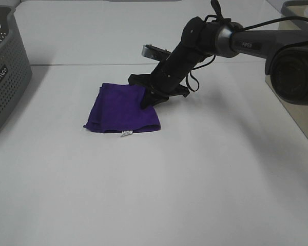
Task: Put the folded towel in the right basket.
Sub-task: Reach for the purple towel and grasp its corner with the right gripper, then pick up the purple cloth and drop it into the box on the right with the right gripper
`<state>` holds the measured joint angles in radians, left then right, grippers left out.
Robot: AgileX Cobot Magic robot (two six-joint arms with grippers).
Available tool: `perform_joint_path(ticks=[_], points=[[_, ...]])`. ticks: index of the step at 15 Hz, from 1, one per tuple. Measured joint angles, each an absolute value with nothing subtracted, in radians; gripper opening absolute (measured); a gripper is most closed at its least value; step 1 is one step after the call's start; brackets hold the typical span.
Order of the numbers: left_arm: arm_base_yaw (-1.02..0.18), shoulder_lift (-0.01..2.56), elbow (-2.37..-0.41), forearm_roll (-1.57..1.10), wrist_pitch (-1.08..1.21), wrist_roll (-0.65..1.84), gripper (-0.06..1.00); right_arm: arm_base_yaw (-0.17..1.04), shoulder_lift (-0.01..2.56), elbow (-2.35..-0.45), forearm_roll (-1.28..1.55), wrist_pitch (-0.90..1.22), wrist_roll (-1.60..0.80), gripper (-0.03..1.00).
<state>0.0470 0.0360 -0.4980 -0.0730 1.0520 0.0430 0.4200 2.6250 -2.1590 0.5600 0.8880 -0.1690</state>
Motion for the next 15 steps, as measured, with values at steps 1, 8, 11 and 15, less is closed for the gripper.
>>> perform_joint_path(ticks=[1, 8, 11, 15], points=[[0.047, 0.036, -0.498, -0.073, 1.052, 0.043, 0.99, 0.421, 2.619, -2.17, 0.547, 0.903, -0.169, 0.05], [0.047, 0.036, -0.498, -0.073, 1.052, 0.043, 0.99, 0.409, 2.311, -2.549, 0.351, 1.198, -0.165, 0.05], [0.047, 0.036, -0.498, -0.073, 1.052, 0.043, 0.99, 0.313, 2.102, -2.591, 0.094, 1.208, -0.146, 0.05], [0.047, 0.036, -0.498, -0.073, 1.052, 0.043, 0.99, 0.033, 2.012, -2.591, -0.032, 1.212, -0.135, 0.05]])
